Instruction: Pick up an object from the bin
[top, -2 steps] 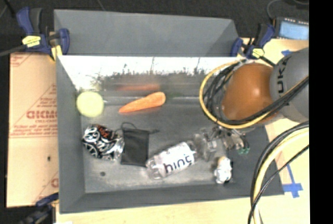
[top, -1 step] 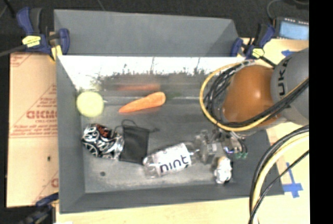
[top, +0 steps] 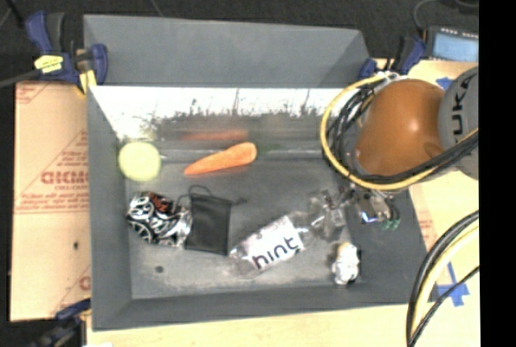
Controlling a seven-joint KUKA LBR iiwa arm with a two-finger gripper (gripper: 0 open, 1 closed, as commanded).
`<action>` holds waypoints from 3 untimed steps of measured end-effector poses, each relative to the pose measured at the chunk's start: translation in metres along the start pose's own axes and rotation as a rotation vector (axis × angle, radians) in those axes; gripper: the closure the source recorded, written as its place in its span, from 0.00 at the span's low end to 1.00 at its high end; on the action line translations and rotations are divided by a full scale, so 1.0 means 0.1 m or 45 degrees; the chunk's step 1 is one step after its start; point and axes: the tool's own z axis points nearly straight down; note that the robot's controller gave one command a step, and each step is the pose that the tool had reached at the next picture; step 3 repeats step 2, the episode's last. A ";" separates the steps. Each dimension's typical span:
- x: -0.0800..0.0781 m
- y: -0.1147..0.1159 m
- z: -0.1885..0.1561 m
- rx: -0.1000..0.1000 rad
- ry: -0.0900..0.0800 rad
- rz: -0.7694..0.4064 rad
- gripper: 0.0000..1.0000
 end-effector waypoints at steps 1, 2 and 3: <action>-0.05 0.03 -0.50 -0.002 0.004 -0.006 1.00; -0.18 0.16 -1.12 0.001 0.000 -0.008 1.00; -0.18 0.16 -1.12 0.001 0.000 -0.008 1.00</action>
Offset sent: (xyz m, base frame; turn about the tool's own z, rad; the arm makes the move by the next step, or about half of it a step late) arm 0.0183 0.0296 0.1338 -0.0093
